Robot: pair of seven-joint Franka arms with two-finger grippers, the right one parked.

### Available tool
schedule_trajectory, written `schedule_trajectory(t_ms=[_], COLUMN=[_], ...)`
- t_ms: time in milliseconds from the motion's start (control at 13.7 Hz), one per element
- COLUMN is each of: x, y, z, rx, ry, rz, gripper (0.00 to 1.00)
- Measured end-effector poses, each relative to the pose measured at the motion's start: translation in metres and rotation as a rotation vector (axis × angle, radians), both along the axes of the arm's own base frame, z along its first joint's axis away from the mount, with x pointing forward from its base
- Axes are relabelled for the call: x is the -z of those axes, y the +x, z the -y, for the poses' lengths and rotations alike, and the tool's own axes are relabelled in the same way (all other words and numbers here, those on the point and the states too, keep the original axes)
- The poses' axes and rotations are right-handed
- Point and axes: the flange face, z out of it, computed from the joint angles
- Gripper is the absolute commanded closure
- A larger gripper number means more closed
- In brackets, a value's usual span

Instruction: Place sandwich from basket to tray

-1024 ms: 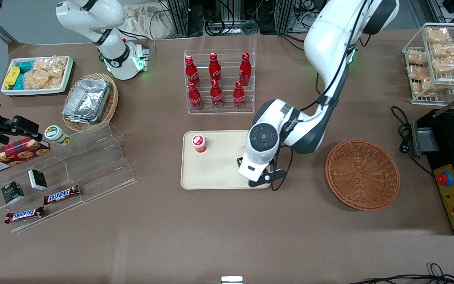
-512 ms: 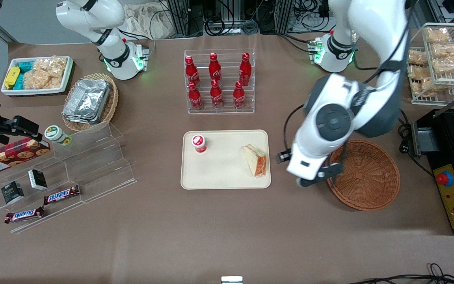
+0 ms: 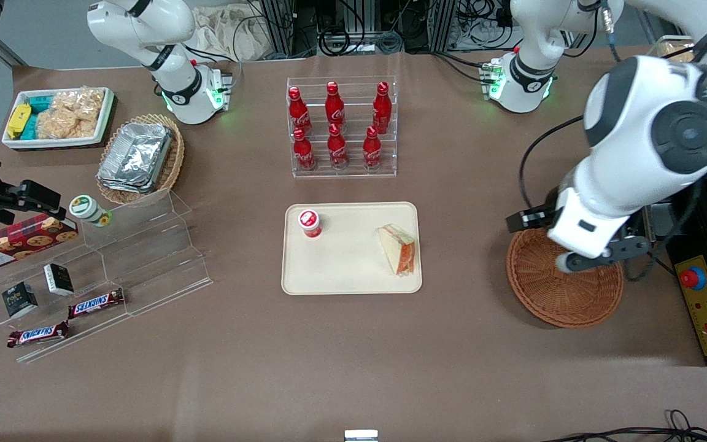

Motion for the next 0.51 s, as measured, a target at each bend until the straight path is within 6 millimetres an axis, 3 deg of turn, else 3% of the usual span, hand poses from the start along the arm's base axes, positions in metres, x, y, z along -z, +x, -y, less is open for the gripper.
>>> schedule_trajectory(t_ms=[293, 512], x=[-0.02, -0.029], y=[-0.017, -0.025], z=[-0.057, -0.069], rx=[0.127, 0.196], ry=[-0.008, 0.034], rz=[-0.026, -0.037], gripper=[0.0, 0.0])
